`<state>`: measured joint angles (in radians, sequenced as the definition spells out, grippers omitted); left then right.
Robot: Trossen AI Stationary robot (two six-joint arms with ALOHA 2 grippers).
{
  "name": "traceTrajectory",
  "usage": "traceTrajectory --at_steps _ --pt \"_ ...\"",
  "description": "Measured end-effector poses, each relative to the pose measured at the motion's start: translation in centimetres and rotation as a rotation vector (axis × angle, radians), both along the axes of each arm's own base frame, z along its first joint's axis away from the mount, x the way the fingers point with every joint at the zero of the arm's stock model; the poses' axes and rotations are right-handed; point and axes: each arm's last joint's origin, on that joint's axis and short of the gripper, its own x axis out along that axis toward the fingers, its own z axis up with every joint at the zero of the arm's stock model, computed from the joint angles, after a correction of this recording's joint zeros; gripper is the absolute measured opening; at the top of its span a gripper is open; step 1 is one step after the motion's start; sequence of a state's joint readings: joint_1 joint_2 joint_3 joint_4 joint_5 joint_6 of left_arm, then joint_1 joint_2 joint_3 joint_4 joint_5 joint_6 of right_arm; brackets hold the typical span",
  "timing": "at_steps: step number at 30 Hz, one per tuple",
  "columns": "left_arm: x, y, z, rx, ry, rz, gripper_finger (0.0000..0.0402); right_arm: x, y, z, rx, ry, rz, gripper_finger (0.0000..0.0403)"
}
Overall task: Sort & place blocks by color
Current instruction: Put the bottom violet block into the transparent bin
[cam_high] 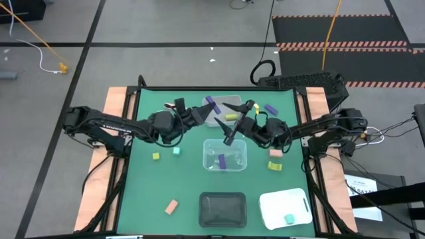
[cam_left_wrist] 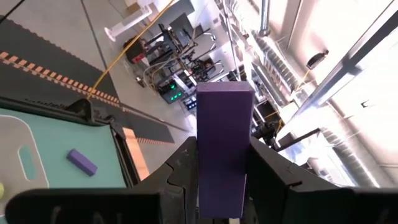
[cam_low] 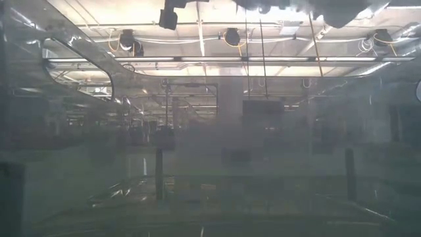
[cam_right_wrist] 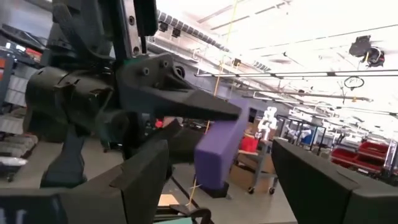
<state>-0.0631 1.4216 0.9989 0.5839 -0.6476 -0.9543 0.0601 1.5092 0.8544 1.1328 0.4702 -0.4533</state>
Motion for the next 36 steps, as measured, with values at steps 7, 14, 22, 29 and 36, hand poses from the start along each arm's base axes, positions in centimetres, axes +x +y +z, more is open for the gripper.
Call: traceTrajectory --at_steps 7,14,22,29,36 --pt "0.01 -0.24 -0.04 0.01 0.01 -0.006 0.0101 0.82 -0.31 0.59 0.013 -0.023 -0.015 0.0272" --pt "0.0 -0.26 0.0 0.011 0.006 -0.006 0.0101 0.97 -0.56 0.47 0.101 -0.029 -0.03 0.0196" --pt "-0.01 -0.27 0.0 0.01 0.006 -0.001 0.0101 1.24 -0.53 -0.26 0.214 -0.007 0.01 0.0081" --pt "-0.02 -0.28 -0.06 0.006 0.012 0.007 0.0101 1.22 -0.56 -0.23 0.238 -0.023 0.011 0.004" --pt "0.03 -0.43 -0.12 0.028 0.031 -0.023 0.0101 1.2 -0.52 -0.14 0.241 -0.032 0.026 0.0134"
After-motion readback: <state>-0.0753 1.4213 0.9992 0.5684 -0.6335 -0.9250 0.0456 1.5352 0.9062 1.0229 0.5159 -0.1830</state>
